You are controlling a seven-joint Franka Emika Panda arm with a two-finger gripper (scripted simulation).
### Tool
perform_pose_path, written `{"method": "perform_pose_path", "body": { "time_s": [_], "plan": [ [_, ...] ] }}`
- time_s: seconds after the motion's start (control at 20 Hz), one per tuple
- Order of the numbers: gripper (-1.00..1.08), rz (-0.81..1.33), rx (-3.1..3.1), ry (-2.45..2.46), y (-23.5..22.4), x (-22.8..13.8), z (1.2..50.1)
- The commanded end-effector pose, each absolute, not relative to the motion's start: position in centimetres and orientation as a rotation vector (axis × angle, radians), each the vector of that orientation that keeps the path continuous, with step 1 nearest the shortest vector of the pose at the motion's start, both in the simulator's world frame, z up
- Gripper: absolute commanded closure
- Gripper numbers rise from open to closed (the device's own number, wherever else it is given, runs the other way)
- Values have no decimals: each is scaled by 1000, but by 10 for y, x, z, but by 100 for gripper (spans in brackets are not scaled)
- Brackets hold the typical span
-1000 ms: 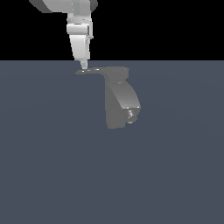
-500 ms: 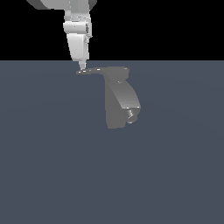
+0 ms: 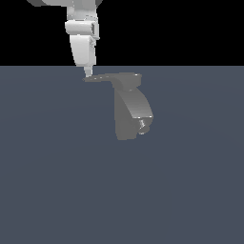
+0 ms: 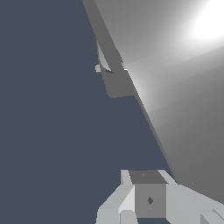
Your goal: Turn on the faucet by rotating a designated handle.
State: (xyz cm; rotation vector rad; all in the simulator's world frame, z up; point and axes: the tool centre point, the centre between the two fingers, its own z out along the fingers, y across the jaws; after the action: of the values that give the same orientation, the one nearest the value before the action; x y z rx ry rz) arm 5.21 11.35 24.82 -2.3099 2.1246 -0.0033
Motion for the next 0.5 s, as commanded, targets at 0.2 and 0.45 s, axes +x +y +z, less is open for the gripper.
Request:
{"method": "perform_pose_path", "body": {
  "time_s": [0.2,0.45],
  "plan": [
    [108,0,-2313,2126,113,31,248],
    [108,0,-2313,2126,113,16,248]
  ]
}}
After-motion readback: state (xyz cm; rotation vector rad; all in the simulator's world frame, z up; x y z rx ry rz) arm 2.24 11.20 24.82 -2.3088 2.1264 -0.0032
